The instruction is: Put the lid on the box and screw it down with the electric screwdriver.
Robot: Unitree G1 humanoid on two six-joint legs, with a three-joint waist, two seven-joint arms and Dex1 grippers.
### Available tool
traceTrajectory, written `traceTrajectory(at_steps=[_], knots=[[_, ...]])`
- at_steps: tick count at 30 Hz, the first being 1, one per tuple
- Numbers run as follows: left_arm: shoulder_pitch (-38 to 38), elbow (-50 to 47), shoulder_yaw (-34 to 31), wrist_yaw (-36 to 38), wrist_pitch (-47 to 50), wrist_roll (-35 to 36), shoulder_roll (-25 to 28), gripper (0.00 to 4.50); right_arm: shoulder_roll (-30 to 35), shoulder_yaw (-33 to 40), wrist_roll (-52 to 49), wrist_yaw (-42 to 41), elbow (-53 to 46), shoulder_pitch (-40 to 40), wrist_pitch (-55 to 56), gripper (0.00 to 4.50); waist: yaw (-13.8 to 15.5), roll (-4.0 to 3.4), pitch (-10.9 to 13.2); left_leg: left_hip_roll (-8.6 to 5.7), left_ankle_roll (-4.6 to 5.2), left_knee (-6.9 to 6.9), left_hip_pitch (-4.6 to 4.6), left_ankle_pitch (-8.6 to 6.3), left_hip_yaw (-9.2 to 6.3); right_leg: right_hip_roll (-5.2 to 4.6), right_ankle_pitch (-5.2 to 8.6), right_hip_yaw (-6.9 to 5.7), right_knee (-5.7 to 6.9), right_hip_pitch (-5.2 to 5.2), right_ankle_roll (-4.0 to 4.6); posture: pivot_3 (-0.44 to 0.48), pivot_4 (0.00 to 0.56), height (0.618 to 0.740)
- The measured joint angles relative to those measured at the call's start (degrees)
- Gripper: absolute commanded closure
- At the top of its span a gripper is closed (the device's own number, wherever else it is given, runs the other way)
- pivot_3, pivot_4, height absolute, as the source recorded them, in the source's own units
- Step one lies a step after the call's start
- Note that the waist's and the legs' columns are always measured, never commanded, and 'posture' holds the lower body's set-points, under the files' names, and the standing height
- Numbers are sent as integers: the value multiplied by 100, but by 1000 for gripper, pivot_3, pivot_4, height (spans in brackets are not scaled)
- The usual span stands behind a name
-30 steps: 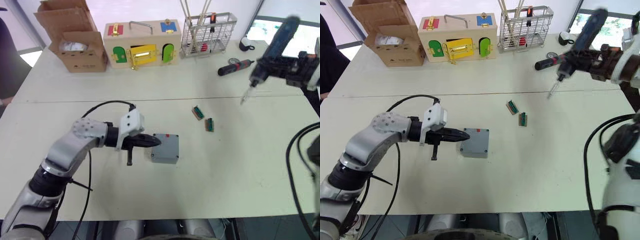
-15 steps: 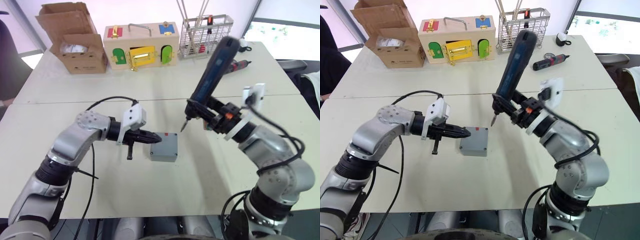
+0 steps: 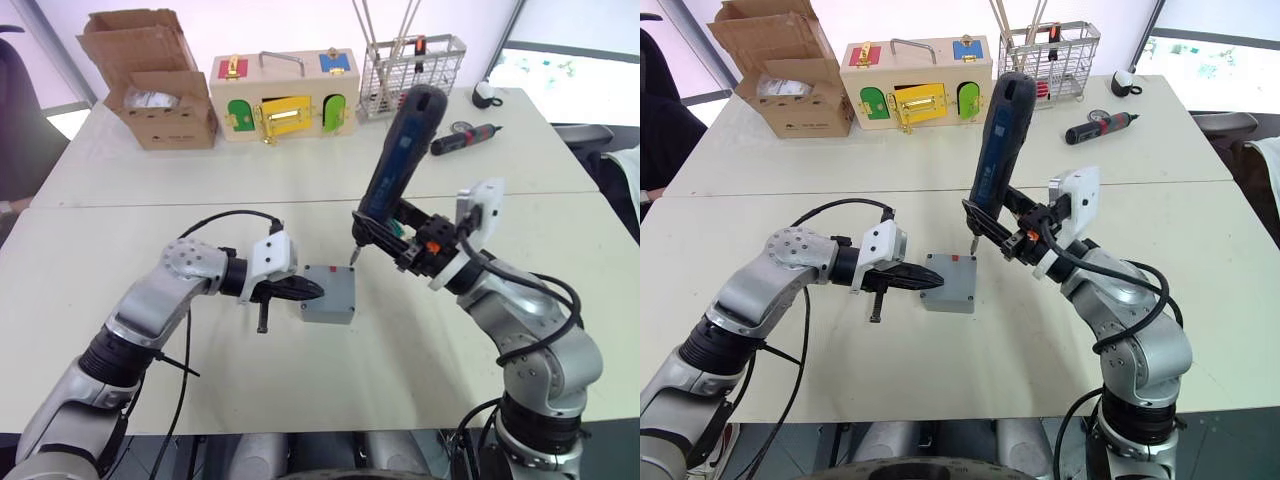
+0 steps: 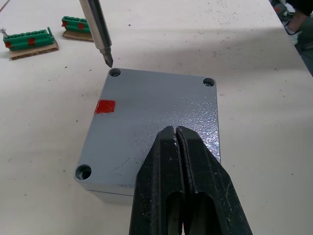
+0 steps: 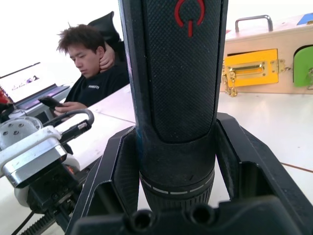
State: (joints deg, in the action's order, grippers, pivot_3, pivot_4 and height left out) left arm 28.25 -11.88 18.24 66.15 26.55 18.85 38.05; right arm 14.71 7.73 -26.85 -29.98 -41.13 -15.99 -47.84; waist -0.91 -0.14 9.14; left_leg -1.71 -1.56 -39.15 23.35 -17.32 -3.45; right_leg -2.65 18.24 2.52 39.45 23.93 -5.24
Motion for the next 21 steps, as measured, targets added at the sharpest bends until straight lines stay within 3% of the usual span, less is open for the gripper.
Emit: traceTrajectory(at_steps=[14, 21], knots=[[2, 63, 18, -4, -7, -14, -52, 4500, 324, -237, -93, 113, 256, 317, 605, 2672, 8, 0, 0, 1, 16, 2, -35, -9, -7, 1, 0, -6, -20, -49, -1, 0, 150, 740], [-33, 103, 42, -6, -71, -89, -55, 4500, 916, -891, 249, -115, 292, 335, 1139, 2672, -1, 7, -7, 7, 29, 17, -103, -18, -5, 7, 3, -7, -40, -118, -2, 0, 150, 740]])
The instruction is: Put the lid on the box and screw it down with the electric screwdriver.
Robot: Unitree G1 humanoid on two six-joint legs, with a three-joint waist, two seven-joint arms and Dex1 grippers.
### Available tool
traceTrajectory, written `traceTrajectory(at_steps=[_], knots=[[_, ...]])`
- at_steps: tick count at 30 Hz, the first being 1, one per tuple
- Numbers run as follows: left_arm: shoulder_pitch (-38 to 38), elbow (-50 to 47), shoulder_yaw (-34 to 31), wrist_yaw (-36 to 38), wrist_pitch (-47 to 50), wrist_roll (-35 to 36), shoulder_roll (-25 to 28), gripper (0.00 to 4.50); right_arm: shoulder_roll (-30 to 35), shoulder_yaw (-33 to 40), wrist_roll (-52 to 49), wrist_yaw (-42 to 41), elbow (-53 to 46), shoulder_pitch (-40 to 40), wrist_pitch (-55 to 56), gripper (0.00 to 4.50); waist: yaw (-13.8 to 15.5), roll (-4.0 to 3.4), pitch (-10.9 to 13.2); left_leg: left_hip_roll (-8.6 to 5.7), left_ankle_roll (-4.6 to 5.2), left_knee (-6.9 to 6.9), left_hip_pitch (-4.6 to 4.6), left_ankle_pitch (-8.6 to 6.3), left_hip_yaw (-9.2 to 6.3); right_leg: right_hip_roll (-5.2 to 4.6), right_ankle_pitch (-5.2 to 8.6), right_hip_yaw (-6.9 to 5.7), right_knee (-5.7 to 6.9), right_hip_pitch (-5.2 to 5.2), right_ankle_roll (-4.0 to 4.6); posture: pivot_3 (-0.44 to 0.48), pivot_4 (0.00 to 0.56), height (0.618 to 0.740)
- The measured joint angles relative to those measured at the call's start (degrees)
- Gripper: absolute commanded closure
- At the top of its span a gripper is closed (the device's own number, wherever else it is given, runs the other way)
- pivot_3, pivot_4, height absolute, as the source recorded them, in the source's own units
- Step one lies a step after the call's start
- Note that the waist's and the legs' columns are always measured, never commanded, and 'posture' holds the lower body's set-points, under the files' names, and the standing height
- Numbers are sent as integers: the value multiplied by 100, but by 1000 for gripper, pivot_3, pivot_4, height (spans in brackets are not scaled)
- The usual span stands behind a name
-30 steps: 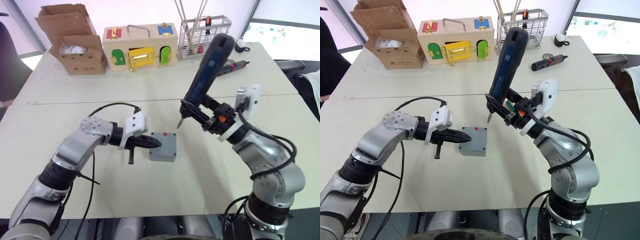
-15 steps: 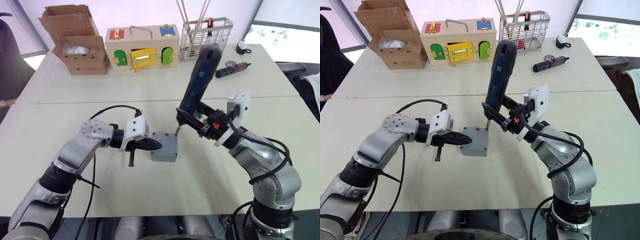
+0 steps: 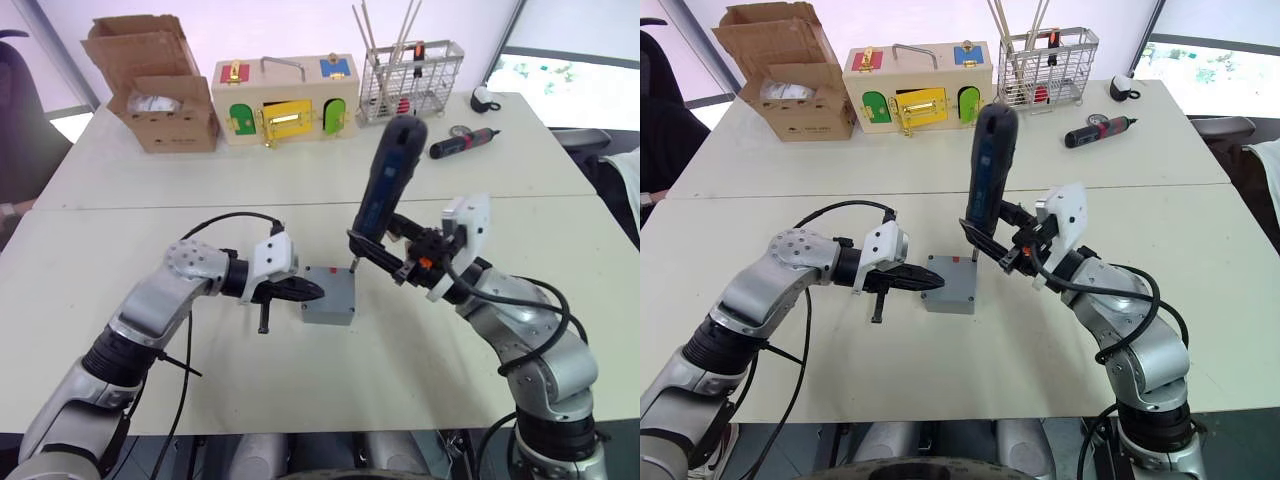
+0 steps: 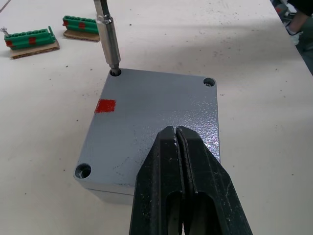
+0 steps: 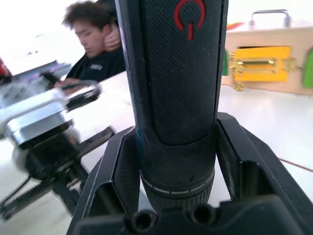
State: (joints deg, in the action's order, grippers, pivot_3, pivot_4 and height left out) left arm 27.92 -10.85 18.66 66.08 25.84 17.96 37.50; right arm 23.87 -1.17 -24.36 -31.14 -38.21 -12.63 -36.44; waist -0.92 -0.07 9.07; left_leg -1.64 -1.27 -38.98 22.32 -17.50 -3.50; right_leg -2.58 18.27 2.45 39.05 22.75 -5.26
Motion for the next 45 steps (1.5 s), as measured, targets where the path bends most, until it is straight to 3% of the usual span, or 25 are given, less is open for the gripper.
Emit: traceTrajectory(at_steps=[8, 16, 38, 45], knots=[[-110, -59, 24, -33, -32, -92, 0, 4500, 66, -201, 151, 172, 91, 9, -57, 2672, 13, 35, -62, 4, 6, 7, -34, -5, -2, 0, 1, -1, -18, -39, 1, 0, 150, 740], [-185, -58, 81, -86, 0, -168, -40, 4500, 102, -305, 178, 220, 169, 72, -55, 2672, 13, 64, -109, 9, 11, 99, -183, -9, 0, -2, 4, -1, -113, -184, 2, 0, 150, 740], [-186, -82, 89, -135, 151, -249, -154, 4500, 209, -453, 284, 94, 377, 60, 261, 2672, 23, 74, -157, 13, 14, 116, -189, -13, -2, -11, 5, -1, -159, -204, 4, 0, 150, 740], [-185, -91, 89, -136, 134, -248, -182, 4500, 405, -187, 24, 21, 335, -100, 19, 2672, 41, 63, -149, 13, 14, 130, -181, -14, -2, -20, 4, -1, -187, -206, 6, 0, 150, 740]])
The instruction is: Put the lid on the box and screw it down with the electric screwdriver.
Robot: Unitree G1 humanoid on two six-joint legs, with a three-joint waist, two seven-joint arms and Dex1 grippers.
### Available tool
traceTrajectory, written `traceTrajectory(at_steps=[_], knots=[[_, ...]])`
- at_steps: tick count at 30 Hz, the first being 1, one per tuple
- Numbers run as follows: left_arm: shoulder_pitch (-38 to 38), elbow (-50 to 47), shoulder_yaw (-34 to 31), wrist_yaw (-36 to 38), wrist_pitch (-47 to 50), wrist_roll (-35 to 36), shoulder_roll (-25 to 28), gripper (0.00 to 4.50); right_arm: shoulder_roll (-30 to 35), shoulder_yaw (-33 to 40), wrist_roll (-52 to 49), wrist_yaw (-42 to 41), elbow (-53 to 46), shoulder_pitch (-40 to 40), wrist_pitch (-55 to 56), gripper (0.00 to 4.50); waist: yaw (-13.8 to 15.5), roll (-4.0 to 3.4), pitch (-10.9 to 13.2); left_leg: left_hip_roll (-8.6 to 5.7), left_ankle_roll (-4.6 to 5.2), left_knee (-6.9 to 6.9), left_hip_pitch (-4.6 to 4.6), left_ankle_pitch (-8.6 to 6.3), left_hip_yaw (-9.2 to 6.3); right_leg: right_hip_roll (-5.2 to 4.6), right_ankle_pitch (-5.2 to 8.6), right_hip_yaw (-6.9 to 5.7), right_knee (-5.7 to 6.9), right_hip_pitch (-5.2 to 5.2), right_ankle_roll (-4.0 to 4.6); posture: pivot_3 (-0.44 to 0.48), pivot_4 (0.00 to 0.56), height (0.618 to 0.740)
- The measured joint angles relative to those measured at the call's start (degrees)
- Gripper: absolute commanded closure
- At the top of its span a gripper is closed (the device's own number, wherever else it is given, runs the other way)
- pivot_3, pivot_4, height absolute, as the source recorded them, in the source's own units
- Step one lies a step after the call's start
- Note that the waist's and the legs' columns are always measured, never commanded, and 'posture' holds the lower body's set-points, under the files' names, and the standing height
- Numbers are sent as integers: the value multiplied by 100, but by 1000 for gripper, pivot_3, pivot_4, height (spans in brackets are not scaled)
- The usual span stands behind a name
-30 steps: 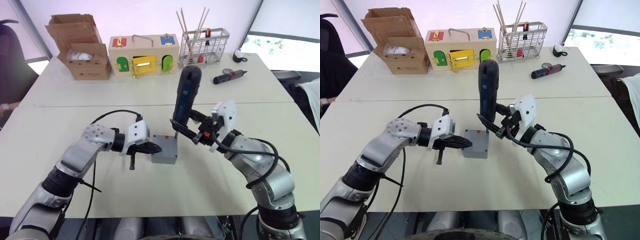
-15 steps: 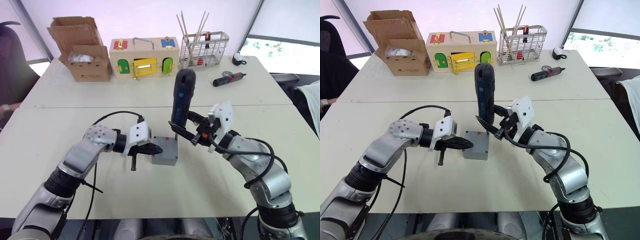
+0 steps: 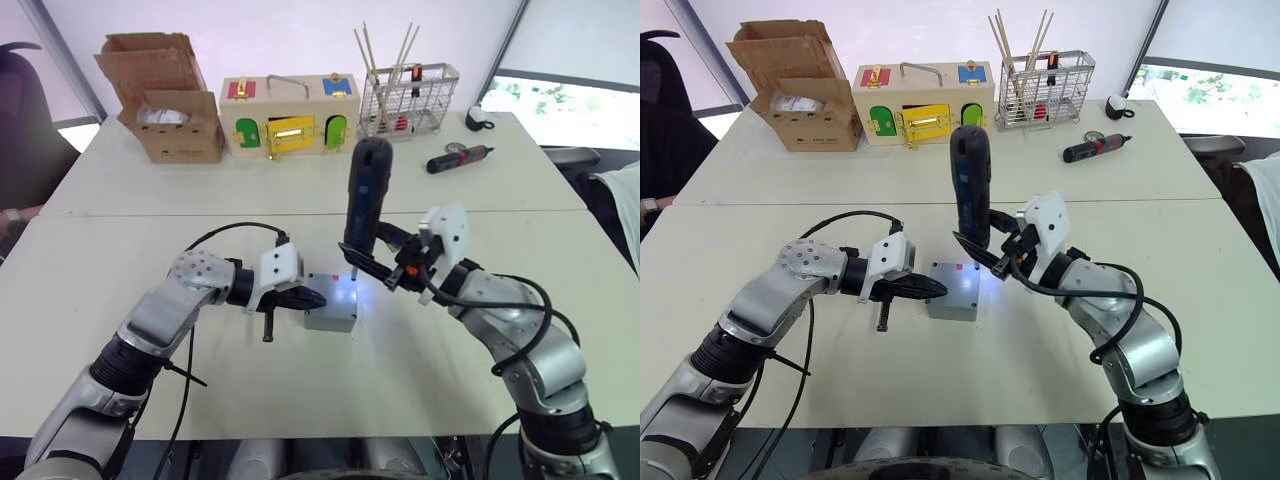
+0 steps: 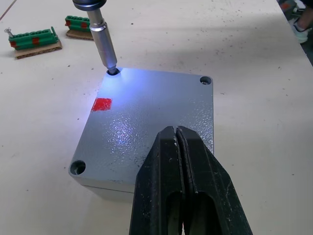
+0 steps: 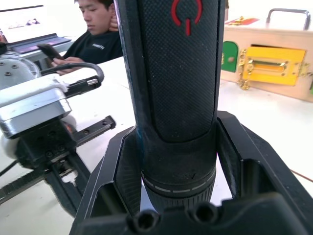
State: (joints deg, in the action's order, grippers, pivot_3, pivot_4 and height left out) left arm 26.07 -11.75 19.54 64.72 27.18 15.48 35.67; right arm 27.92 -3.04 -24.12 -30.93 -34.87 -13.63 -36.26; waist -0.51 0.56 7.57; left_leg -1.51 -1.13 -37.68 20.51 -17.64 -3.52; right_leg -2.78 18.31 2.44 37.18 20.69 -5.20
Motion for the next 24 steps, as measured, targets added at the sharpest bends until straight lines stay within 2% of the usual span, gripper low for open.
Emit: traceTrajectory(at_steps=[4, 7, 11, 14, 19, 24], knots=[[22, 70, 2, 60, -119, -2, -3, 4500, 354, 351, -541, -146, -185, -161, -509, 2672, 7, -10, 7, -1, 1, 3, 17, -1, 1, -4, 0, 0, -8, 12, 1, 0, 150, 740], [72, 171, -15, 71, -194, 3, -45, 4500, 420, 789, -1183, -63, -173, -521, -1134, 2672, 5, -17, 13, -1, 1, -7, 87, 0, 1, -4, -6, -2, 3, 80, 3, 0, 150, 740], [116, 225, -138, 125, 33, 272, -161, 4500, 736, 1888, -2693, 264, 177, -1626, -2032, 2672, -1, -52, 65, -3, 1, -15, 124, 0, 1, -5, -7, -5, 5, 113, 2, 0, 150, 740], [192, 316, -339, 164, 376, 596, -197, 4500, 1276, 2417, -3646, 358, 568, -2222, -2596, 2672, -11, -46, 71, -2, 1, -23, 199, 1, -2, -2, -7, -10, 19, 193, 1, 0, 150, 740], [861, 550, -895, 143, 733, 1007, -211, 4500, 1718, 2546, -4601, 796, 1663, -2709, -3464, 2672, -20, -43, 115, -2, -2, -45, 241, 4, 4, -1, -8, -8, 43, 233, 0, 0, 150, 740], [1155, 543, -918, 345, 627, 1056, -265, 4500, 2177, 2386, -4289, 951, 2629, -3198, -3595, 2672, -10, -46, 118, -5, -18, -56, 280, 14, 11, 0, -8, -5, 72, 285, -1, 0, 150, 740]])
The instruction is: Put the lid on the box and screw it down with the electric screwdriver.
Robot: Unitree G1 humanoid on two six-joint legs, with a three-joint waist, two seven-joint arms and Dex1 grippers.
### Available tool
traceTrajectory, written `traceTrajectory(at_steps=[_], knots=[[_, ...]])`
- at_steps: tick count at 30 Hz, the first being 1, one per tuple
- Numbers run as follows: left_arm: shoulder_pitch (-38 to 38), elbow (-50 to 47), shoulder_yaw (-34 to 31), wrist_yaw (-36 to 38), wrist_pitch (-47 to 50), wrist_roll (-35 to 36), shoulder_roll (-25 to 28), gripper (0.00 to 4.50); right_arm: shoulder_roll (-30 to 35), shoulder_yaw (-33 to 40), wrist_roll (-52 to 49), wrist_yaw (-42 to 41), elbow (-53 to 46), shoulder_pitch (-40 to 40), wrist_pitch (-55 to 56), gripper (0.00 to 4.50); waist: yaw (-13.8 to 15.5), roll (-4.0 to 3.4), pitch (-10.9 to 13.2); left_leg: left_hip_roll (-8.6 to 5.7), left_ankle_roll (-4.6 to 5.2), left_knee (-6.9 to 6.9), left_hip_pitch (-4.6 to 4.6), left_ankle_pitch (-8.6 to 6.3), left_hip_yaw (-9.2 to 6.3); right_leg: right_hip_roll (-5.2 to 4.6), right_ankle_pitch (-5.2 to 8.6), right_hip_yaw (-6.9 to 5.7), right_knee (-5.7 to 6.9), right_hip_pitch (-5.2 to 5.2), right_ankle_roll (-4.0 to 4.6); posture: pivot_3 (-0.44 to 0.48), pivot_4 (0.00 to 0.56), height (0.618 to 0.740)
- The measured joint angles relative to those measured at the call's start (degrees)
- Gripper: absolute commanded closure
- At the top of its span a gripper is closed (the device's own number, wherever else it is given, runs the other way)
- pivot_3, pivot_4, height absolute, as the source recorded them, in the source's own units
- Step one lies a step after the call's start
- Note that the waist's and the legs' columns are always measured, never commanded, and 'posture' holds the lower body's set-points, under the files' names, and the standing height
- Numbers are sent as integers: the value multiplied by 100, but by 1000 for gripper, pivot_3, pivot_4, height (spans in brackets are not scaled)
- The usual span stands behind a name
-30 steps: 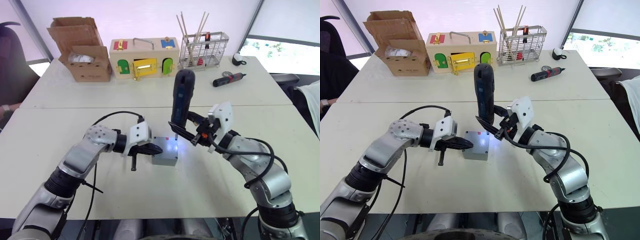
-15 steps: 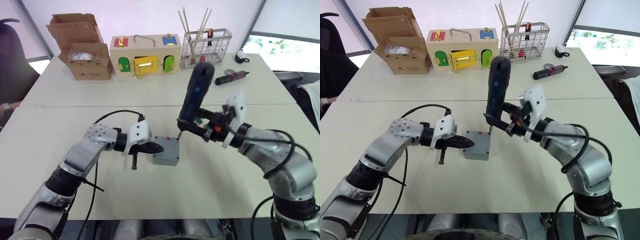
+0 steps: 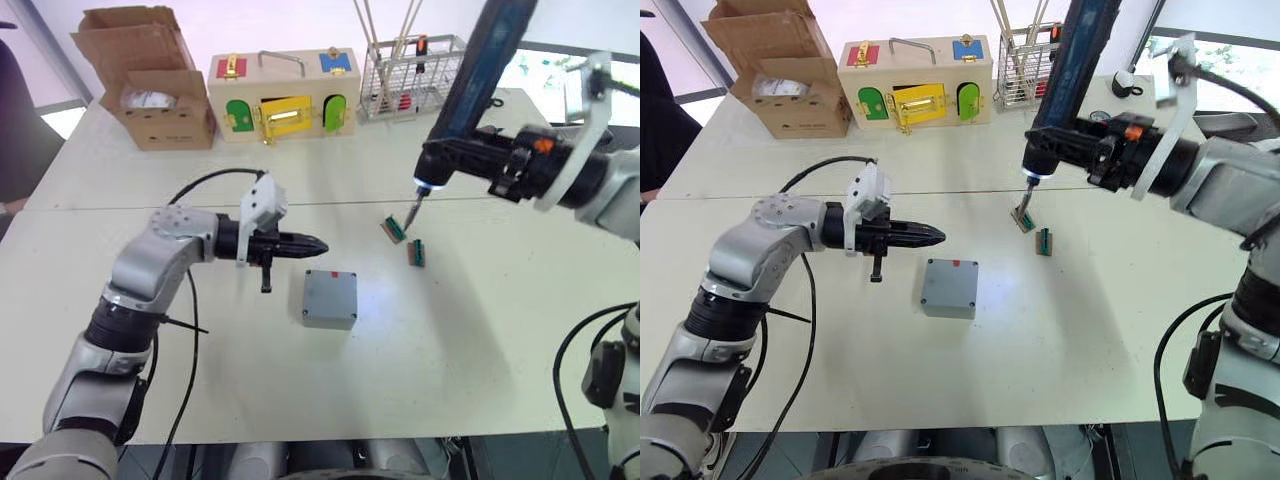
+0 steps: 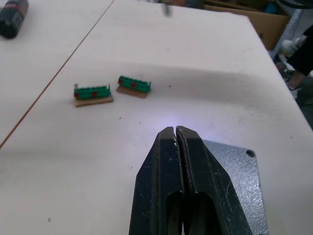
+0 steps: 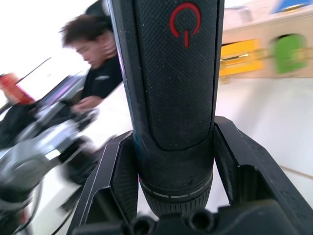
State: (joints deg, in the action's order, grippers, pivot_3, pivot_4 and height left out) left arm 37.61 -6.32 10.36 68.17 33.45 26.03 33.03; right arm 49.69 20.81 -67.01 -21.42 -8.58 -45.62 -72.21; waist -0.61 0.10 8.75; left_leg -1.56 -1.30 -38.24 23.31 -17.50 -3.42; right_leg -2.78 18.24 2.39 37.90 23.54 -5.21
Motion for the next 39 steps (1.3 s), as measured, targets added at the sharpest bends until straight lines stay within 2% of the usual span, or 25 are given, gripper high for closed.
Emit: traceTrajectory(at_steps=[6, 9, 14, 18, 24, 30, 32, 33, 37, 38, 39], knots=[[45, -414, 430, 507, -170, 55, -104, 4500, 1838, -1276, 1034, -1217, 1443, 185, -675, 2672, 96, -4, 5, -4, 9, -4, 7, -5, 10, -1, 0, 5, -5, 2, 0, 0, 150, 740], [40, -598, 791, 680, -363, -13, -227, 4500, 2333, -2260, 1503, -1905, 1928, 358, -1123, 2672, 101, -19, 16, -3, 10, -8, 4, -4, 9, 4, 0, 7, 4, 5, 0, 0, 150, 740], [33, -577, 1106, 681, -707, -334, -267, 4500, 2373, -3421, 2262, -2593, 2588, 305, -1343, 2672, 10, -46, 30, 1, 6, -8, -3, 0, 12, 13, 0, 12, 22, 9, 0, 0, 150, 740], [-93, -534, 1144, 656, -889, -558, -166, 4500, 2068, -3843, 2827, -2840, 3423, -171, -1454, 2672, -41, -53, 32, 1, 5, -4, -2, 0, 18, 15, 0, 18, 22, 17, 0, 0, 150, 740], [-417, -793, 1128, 506, -724, -552, -21, 4500, 1838, -4801, 3512, -3688, 3834, -552, -1214, 2672, 6, -53, 33, 0, 4, -10, 7, 1, 15, 12, 0, 15, 22, 22, 0, 0, 150, 740], [-604, -1017, 1139, 405, -689, -713, 222, 4500, 1722, -5433, 4198, -4492, 4140, -908, -780, 2672, -2, -52, 33, -1, 3, -14, 5, 1, 13, 13, 0, 13, 25, 20, 0, 0, 150, 740], [-615, -1052, 1139, 382, -688, -731, 232, 4500, 1683, -5538, 4382, -4697, 4224, -968, -692, 1674, -2, -52, 33, -1, 3, -17, 6, 1, 13, 12, 0, 13, 25, 19, 0, 0, 150, 740], [-620, -1081, 1138, 365, -684, -732, 231, 4500, 1669, -5565, 4460, -4808, 4264, -986, -635, 1484, -2, -52, 33, -1, 3, -20, 6, 1, 13, 12, 0, 12, 25, 18, 0, 0, 150, 740], [-646, -1164, 1135, 243, -637, -731, 229, 4500, 1631, -5624, 4723, -5192, 4306, -1027, -438, 266, 2, -52, 33, -1, 4, -48, 6, 0, 8, 13, 0, 8, 32, 6, 0, 0, 150, 740], [-646, -1174, 1135, 223, -632, -730, 229, 4500, 1618, -5624, 4769, -5230, 4315, -1034, -415, 29, 4, -52, 33, -1, 7, -55, 6, -2, 6, 13, 0, 7, 33, 2, 0, 0, 150, 740], [-648, -1181, 1134, 196, -624, -729, 228, 4500, 1602, -5622, 4832, -5263, 4325, -1038, -372, 11, 8, -52, 33, -1, 9, -65, 6, -4, 5, 12, 0, 6, 33, -5, -1, 0, 150, 740]])
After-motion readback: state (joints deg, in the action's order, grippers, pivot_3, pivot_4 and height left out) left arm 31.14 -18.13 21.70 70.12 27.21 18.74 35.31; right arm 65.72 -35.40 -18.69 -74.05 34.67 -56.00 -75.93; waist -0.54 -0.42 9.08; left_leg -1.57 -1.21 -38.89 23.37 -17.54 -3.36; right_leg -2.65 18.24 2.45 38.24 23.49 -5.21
